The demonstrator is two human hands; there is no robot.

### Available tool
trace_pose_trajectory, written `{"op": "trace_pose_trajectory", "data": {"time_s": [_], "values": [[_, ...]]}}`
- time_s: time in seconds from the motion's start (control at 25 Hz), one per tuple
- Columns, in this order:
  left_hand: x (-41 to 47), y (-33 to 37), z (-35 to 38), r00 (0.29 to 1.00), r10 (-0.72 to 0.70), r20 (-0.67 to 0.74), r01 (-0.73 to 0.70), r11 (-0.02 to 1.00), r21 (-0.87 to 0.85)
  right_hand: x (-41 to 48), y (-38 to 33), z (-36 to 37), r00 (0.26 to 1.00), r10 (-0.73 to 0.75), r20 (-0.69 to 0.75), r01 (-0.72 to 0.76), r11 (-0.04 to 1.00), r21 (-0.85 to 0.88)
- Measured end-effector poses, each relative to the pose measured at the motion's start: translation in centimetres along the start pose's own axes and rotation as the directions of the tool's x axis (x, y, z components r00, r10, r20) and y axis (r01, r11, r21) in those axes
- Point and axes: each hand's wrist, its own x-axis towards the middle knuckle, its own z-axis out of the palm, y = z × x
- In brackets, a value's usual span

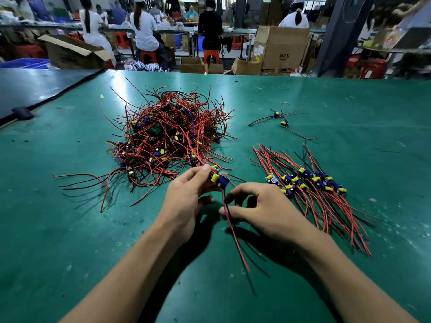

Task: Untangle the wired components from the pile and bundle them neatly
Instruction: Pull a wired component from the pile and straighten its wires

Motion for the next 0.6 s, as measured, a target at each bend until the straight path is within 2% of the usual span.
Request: {"op": "trace_pose_trajectory", "data": {"time_s": [0.08,0.16,0.2,0.28,0.36,0.44,0.52,0.6], "values": [[0.1,0.2,-0.1,0.999,0.000,-0.041,-0.001,0.999,-0.032,-0.1,-0.1,0.7,0.994,-0.090,-0.055,0.085,0.991,-0.102],[0.0,0.2,-0.1,0.999,-0.030,-0.030,0.028,0.997,-0.068,-0.2,-0.2,1.3,0.980,-0.153,-0.130,0.136,0.982,-0.133],[-0.1,0.2,-0.1,0.999,-0.049,-0.012,0.048,0.995,-0.088,-0.2,-0.4,1.5,0.971,-0.158,-0.178,0.144,0.985,-0.092],[-0.1,0.1,-0.1,0.998,-0.059,0.034,0.062,0.991,-0.118,-0.2,-0.9,1.8,0.965,-0.050,-0.258,0.093,0.983,0.156],[-0.1,0.1,-0.3,0.994,-0.052,0.094,0.069,0.981,-0.181,0.1,-1.5,1.6,0.965,0.105,-0.239,0.035,0.857,0.515],[-0.2,0.2,-0.5,0.980,-0.063,0.191,0.116,0.953,-0.282,0.4,-1.7,0.9,0.970,0.197,-0.141,-0.026,0.663,0.748],[-0.2,0.2,-0.4,0.955,-0.095,0.281,0.188,0.928,-0.323,0.2,-1.8,0.0,0.979,0.200,0.036,-0.132,0.488,0.863],[-0.3,0.1,-0.2,0.937,-0.139,0.320,0.243,0.917,-0.317,-0.1,-1.8,-0.8,0.970,0.123,0.208,-0.238,0.350,0.906]]}}
